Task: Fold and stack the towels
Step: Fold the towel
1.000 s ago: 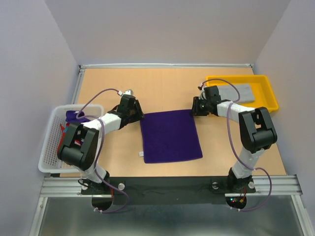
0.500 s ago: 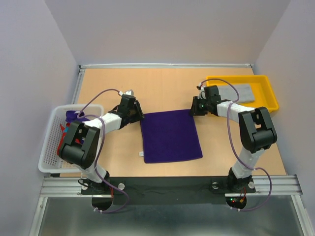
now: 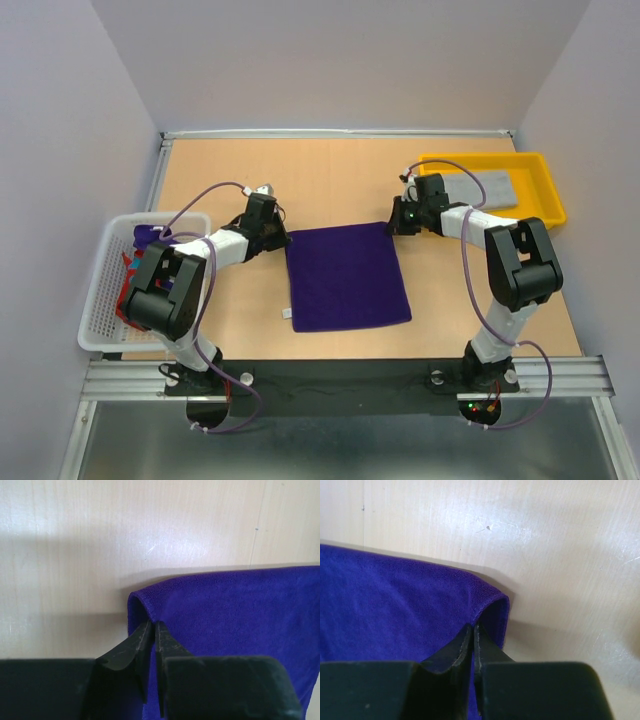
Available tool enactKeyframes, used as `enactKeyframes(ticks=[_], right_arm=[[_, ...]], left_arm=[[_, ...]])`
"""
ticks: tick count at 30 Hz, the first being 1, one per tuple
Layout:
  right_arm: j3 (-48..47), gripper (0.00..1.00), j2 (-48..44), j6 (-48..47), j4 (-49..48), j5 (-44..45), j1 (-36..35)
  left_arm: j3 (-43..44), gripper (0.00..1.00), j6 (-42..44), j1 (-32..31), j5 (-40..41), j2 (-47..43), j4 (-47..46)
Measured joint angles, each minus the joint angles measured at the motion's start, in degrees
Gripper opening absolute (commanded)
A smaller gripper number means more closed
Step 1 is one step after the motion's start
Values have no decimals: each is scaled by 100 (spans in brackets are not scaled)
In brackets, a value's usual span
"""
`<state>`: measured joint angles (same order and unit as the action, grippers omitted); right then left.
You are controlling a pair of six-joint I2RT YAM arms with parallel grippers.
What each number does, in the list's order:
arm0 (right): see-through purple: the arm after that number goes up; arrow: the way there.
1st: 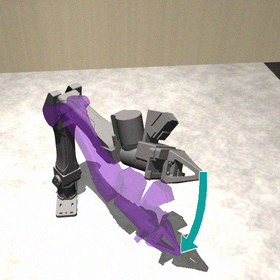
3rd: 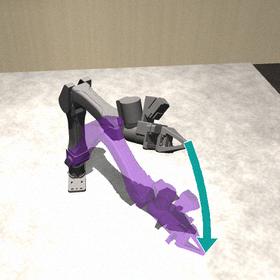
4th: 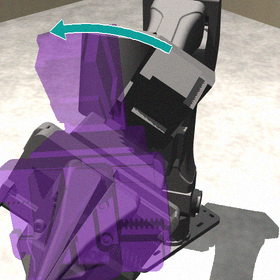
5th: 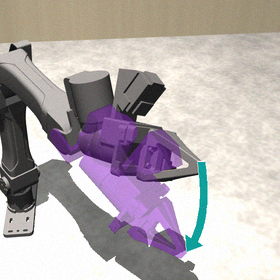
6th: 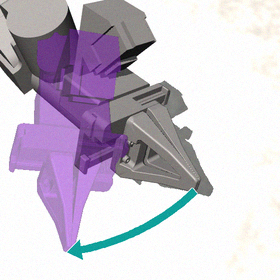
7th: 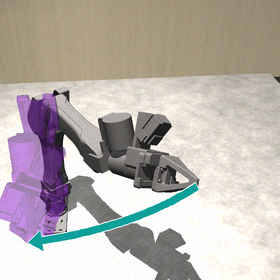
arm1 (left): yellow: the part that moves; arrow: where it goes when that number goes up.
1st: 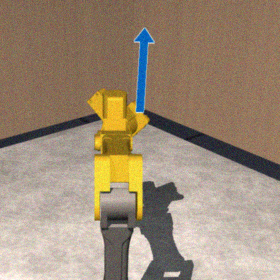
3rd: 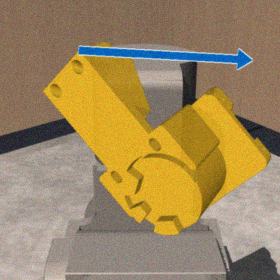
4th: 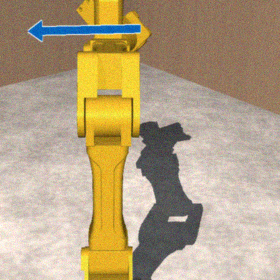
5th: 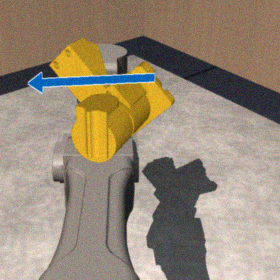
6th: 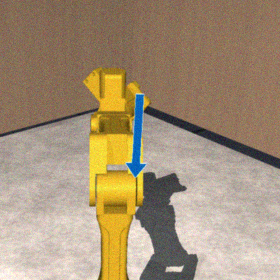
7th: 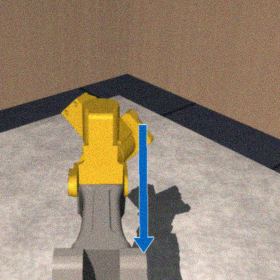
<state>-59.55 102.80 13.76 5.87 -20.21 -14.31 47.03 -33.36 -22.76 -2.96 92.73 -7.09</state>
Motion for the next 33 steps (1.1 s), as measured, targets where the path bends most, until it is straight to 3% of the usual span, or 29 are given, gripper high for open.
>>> enactKeyframes(ticks=[2, 14, 25, 33], right_arm=[[0, 2, -2, -4, 0, 2, 0], [-273, 1, -192, 81, 4, 92, 116], [-640, 1, 688, 125, -37, 168, 188], [-684, 1, 459, 127, -15, 160, 225]], left_arm=[[0, 0, 11, 2, 4, 0, 4], [210, 0, 103, 157, 227, -146, 201], [511, 0, 162, 286, 92, 337, 205], [511, 0, 155, 337, -125, 107, 236]])
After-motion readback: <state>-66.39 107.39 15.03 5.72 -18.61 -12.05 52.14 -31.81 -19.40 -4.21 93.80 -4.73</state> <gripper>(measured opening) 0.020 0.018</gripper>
